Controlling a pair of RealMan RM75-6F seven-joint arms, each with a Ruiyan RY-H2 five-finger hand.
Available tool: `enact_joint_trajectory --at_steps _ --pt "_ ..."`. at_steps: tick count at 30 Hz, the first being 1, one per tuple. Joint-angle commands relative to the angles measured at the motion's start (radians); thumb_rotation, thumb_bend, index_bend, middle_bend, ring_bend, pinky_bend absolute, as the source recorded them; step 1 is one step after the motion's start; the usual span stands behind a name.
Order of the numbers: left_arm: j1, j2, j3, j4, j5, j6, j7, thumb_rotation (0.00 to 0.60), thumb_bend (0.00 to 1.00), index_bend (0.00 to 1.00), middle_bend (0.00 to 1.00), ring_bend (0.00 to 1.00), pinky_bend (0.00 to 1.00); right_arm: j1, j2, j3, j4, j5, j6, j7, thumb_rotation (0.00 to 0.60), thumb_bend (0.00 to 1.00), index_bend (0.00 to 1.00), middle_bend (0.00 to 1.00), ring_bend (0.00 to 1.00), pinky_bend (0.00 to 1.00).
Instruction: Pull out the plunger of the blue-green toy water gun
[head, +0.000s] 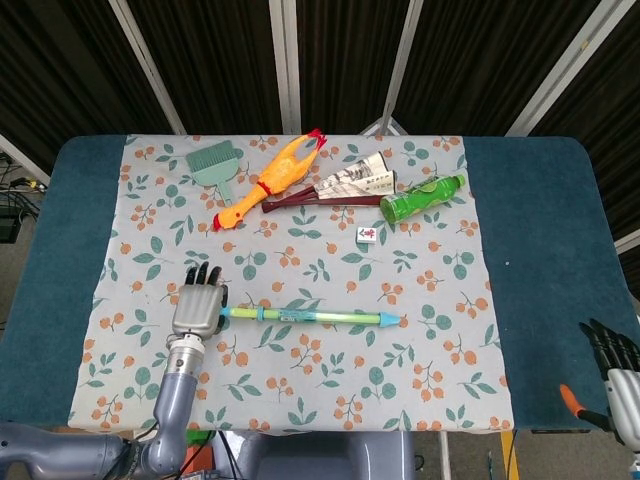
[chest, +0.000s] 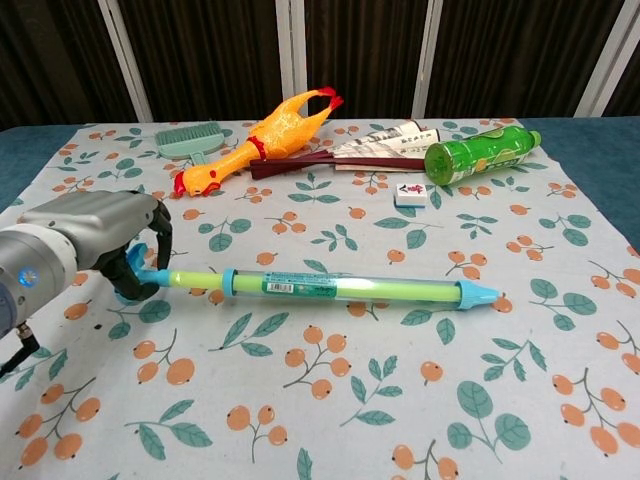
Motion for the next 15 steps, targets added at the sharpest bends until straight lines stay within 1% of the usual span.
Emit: enact_joint_trajectory --at_steps 1,5,8,11,15 --pt "-0.001 0.012 0.002 -0.023 0.001 -0.002 -0.003 0.6 0.46 0.58 0.1 0.0 0.09 0.061 0.008 0.027 -0.076 0.025 -0.071 -0.075 0.6 0.35 0.0 0.0 0.0 0.0" --pt "-0.007 0.012 0.0 -0.043 -0.003 0.005 0.002 0.6 0.46 0.58 0.1 0.0 0.09 0.146 -0.002 0.063 -0.166 0.085 -0.189 -0.133 0.6 0.35 0.0 0.0 0.0 0.0" --pt "-0.014 0.005 -0.002 -0.054 -0.008 0.016 0.013 0.6 0.46 0.58 0.1 0.0 0.09 0.234 -0.023 0.107 -0.249 0.185 -0.299 -0.215 0.6 0.35 0.0 0.0 0.0 0.0" --pt "-0.021 0.0 -0.006 -0.065 -0.009 0.026 0.021 0.6 0.46 0.58 0.1 0.0 0.09 0.304 -0.068 0.142 -0.291 0.27 -0.355 -0.303 0.6 0.35 0.0 0.0 0.0 0.0" --pt "-0.028 -0.003 -0.011 -0.076 -0.011 0.036 0.026 0.6 0.46 0.58 0.1 0.0 0.09 0.372 -0.14 0.164 -0.306 0.361 -0.383 -0.414 0.6 0.35 0.0 0.0 0.0 0.0"
